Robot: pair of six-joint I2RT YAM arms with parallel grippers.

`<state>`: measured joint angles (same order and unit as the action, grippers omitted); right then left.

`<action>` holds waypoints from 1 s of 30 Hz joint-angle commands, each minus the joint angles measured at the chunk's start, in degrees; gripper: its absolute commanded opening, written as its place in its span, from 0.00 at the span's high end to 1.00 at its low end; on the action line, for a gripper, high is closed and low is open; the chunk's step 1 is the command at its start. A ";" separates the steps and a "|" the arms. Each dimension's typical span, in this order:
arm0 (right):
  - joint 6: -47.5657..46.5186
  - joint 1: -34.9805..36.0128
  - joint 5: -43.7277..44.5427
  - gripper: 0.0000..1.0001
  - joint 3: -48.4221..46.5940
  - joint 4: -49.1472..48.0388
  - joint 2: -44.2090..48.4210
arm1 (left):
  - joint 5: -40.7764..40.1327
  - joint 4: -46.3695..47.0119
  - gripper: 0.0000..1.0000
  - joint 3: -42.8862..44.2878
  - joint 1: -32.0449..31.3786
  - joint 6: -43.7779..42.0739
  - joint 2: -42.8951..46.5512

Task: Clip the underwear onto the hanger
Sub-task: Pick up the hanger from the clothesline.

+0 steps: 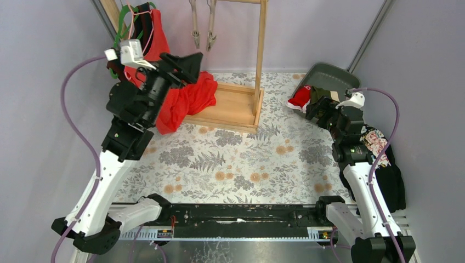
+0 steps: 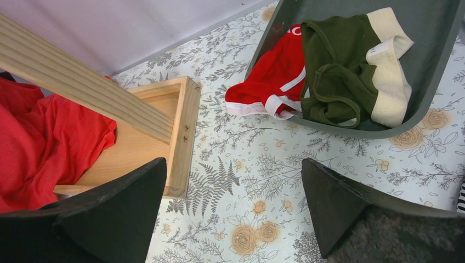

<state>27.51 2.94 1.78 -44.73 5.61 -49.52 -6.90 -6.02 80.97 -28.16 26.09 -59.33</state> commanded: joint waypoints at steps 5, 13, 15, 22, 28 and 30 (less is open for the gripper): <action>1.07 -0.22 -3.38 0.01 -1.63 -0.21 1.36 | -15.05 -10.95 0.00 18.22 -0.21 -5.64 -11.29; 1.17 -0.22 -4.59 0.01 -0.03 -0.84 3.99 | -19.98 -16.23 0.11 30.83 -0.57 -10.43 -25.50; 0.87 -0.22 -4.95 0.01 -0.41 -0.54 3.24 | -22.19 -18.27 0.11 33.02 -0.62 -10.72 -27.28; 1.14 -0.22 -5.89 0.01 0.21 -1.34 2.47 | -25.72 -15.33 0.09 30.31 -0.80 -11.82 -24.81; 1.48 -0.24 -6.65 0.01 0.34 -2.20 1.12 | -26.88 -12.51 0.09 26.97 -0.79 -12.67 -22.16; 1.40 -0.22 -6.83 0.01 0.26 -2.19 0.97 | -27.60 -12.61 0.09 28.04 -0.80 -13.67 -22.96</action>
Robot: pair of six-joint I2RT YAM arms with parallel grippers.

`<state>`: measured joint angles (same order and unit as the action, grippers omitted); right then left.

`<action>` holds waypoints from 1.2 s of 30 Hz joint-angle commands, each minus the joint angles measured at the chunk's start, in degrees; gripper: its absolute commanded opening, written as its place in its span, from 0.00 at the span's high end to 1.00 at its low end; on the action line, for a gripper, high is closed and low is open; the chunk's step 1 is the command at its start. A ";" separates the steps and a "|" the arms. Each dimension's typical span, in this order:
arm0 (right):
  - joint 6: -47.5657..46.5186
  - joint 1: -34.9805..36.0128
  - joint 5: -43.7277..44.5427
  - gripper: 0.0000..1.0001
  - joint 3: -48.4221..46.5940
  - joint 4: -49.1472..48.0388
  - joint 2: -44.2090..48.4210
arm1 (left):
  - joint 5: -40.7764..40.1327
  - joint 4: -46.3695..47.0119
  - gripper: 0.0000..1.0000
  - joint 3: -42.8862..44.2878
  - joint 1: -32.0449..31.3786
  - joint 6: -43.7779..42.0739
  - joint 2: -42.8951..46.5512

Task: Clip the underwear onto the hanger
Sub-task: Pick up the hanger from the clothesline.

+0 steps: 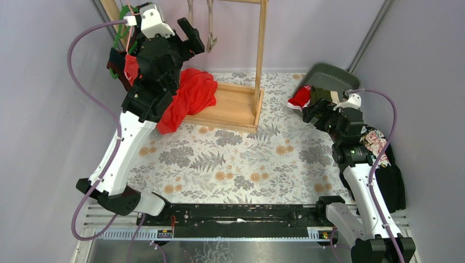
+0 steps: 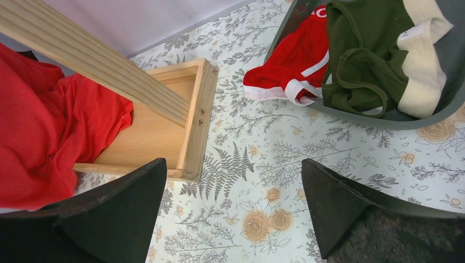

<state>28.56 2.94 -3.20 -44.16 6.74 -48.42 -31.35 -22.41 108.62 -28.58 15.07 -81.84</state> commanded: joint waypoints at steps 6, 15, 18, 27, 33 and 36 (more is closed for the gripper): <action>0.28 -0.22 -1.90 0.01 -0.23 -3.23 -0.10 | -3.07 0.03 0.08 6.92 -0.29 -4.18 -5.30; 0.07 -0.22 -1.55 0.01 -0.06 -2.94 0.05 | -3.54 -3.64 0.07 12.69 -0.34 -5.36 -9.80; 0.03 -0.24 -1.52 0.01 0.00 -2.81 0.24 | -3.54 -4.30 0.07 12.97 -0.36 -5.45 -10.14; -0.01 -0.22 -1.41 0.01 0.11 -2.53 0.57 | -4.62 -5.98 0.10 14.26 -0.37 -6.31 -11.74; 0.05 -0.22 -1.33 0.01 0.22 -2.57 0.60 | -3.88 -6.94 0.11 15.21 -0.34 -6.63 -13.07; -0.08 -0.22 -1.20 0.01 0.22 -2.55 0.55 | -3.44 -7.17 0.12 15.18 -0.34 -6.70 -13.53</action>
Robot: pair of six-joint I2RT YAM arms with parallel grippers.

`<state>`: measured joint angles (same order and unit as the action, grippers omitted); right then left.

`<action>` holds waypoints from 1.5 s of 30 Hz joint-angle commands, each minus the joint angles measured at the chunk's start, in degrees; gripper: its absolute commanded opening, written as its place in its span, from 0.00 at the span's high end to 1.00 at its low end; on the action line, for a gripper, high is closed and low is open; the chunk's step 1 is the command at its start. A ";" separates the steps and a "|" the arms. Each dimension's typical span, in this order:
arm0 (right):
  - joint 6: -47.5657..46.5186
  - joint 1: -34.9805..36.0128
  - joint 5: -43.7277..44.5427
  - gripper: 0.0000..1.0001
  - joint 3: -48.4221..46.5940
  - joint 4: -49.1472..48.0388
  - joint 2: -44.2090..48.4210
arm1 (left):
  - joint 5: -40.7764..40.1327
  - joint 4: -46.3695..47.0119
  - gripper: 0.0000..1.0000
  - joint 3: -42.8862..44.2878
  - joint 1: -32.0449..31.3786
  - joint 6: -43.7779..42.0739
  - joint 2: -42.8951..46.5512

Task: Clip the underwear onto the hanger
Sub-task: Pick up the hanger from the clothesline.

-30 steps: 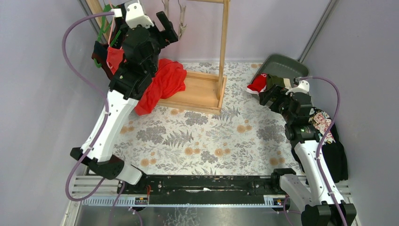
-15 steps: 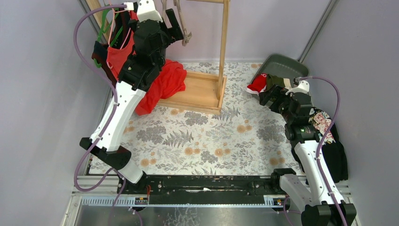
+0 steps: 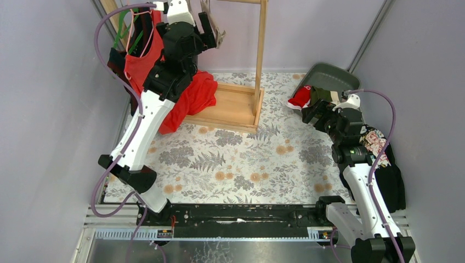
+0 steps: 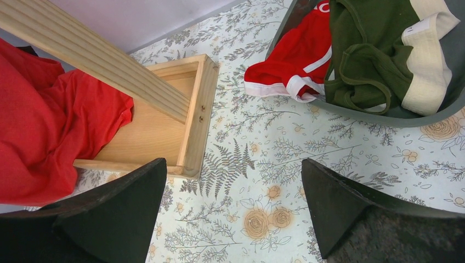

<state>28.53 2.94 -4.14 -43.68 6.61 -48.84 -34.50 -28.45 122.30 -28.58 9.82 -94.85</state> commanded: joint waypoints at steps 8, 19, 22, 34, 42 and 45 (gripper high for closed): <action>-0.04 -0.22 -0.18 0.01 -0.08 -2.42 1.09 | -1.04 -1.11 0.17 2.38 -0.34 -2.30 -1.77; 0.07 -0.22 -0.26 0.01 -0.09 -2.53 1.00 | -3.18 -0.05 0.18 1.01 -0.34 -2.81 -0.78; 0.12 -0.22 -0.43 0.01 0.00 -2.62 0.96 | -3.39 0.40 0.18 0.88 -0.34 -3.27 -0.39; 0.11 -0.22 -0.34 0.01 -0.18 -2.46 1.20 | -4.01 2.12 0.39 0.52 -0.34 -4.66 -0.22; 0.01 -0.22 -0.38 0.01 -0.09 -2.41 1.08 | -4.39 4.57 0.99 -0.41 -0.34 -6.02 0.83; 0.03 -0.22 -0.34 0.01 -0.17 -2.45 1.19 | -4.16 5.21 1.00 -0.65 -0.34 -6.28 1.39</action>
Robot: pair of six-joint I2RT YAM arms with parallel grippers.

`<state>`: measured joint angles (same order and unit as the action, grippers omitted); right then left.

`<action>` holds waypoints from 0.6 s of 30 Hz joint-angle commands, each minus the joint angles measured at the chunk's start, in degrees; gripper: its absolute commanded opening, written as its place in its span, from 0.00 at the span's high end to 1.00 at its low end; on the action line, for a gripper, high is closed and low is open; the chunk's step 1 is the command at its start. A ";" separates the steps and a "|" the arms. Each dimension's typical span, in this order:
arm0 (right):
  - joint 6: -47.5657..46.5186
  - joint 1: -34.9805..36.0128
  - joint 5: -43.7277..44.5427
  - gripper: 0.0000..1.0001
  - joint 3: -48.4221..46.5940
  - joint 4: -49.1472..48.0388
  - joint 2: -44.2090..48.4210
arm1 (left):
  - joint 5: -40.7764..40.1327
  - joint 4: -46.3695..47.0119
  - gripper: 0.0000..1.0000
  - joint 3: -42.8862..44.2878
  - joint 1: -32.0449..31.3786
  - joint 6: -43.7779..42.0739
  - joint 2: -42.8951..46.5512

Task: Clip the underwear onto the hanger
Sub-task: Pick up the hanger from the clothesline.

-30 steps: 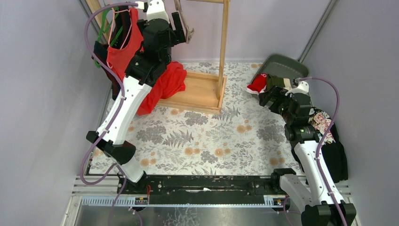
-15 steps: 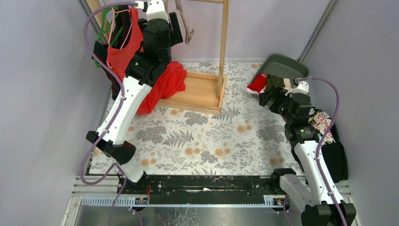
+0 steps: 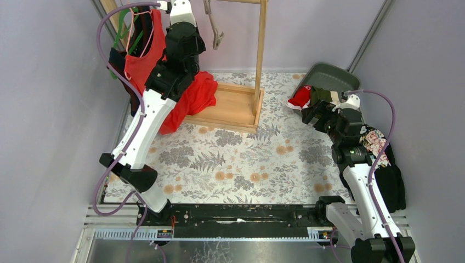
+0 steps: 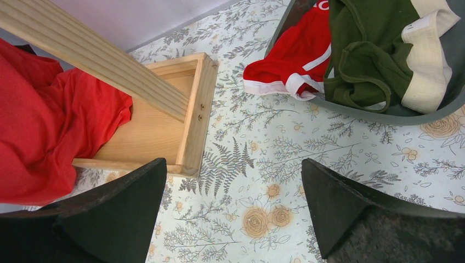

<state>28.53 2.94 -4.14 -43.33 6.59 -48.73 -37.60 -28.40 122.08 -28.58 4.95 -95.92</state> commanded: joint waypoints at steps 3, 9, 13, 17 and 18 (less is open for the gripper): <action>0.05 -0.26 -0.47 0.01 -0.45 -2.35 1.17 | -0.43 6.14 1.00 -1.35 -0.29 -1.68 3.43; 0.12 -0.22 -0.41 0.01 -0.49 -2.40 1.18 | 0.72 12.64 1.00 -9.36 -0.34 -1.48 8.98; 0.02 -0.22 -0.26 0.01 -0.61 -2.37 1.06 | 2.35 19.52 1.00 -16.41 -0.34 -1.32 14.93; 0.20 -0.22 -0.34 0.01 -0.23 -2.59 1.22 | 5.24 25.20 1.00 -22.13 -0.33 -0.24 21.32; 0.22 -0.26 -0.34 0.01 -0.18 -2.60 1.23 | 5.79 26.16 1.00 -23.37 -0.34 -0.02 22.54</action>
<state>28.56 2.94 -4.14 -43.29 6.59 -48.56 -32.69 -13.61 101.54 -28.64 4.21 -80.62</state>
